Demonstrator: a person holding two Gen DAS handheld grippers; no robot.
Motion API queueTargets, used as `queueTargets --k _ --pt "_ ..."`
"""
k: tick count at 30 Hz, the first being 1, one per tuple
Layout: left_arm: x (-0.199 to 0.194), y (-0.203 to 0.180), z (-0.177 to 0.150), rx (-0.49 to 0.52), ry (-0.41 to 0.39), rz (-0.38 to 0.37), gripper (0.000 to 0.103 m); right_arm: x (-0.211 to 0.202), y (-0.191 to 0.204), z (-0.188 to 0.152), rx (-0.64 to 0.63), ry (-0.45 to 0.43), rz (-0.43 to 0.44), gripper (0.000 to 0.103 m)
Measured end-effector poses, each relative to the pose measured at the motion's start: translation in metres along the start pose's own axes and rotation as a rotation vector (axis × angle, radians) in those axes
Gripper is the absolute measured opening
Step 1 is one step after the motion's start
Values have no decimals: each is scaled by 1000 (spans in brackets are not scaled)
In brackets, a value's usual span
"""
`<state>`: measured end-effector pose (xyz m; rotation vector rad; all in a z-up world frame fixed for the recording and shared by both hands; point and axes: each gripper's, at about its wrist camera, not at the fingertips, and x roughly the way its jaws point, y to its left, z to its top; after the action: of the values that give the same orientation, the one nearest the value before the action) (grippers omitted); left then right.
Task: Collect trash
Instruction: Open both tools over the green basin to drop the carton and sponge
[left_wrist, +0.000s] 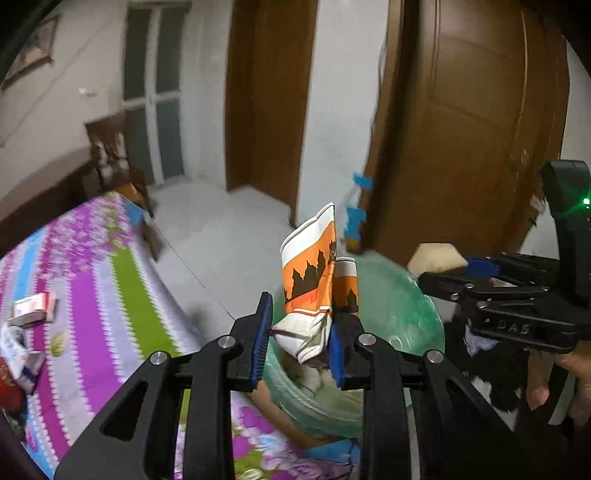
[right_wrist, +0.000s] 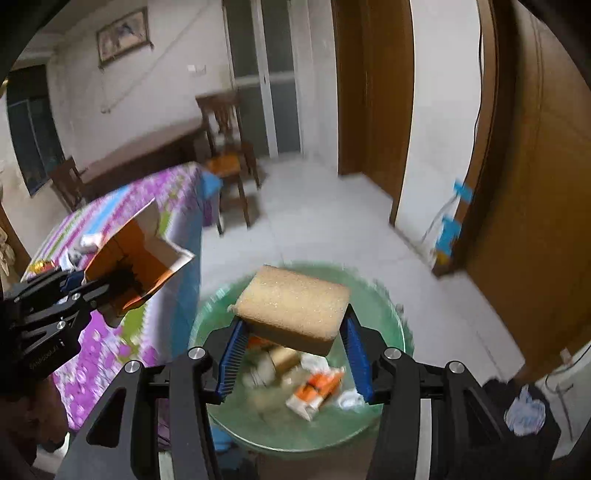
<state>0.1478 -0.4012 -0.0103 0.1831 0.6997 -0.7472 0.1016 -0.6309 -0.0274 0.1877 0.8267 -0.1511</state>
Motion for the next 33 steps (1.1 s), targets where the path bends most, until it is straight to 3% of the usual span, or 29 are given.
queueTargets --k 8,11,24,26,28,33 --pt "64 -9 -9 1 206 -41 26 58 -16 -8 33 130 3 51" --pt "74 -12 -15 11 244 -43 26 70 -18 -10 41 148 -2 51" --pt "83 -17 -9 22 264 -47 28 69 -13 -19 50 154 17 54" --pt "82 -18 -8 26 262 -41 41 66 -14 -20 58 139 18 65" --pt "80 -18 -8 25 249 -28 54 61 -16 -20 73 119 18 68" --pt "76 -7 -8 9 245 -16 54 47 -18 -22 83 87 21 68"
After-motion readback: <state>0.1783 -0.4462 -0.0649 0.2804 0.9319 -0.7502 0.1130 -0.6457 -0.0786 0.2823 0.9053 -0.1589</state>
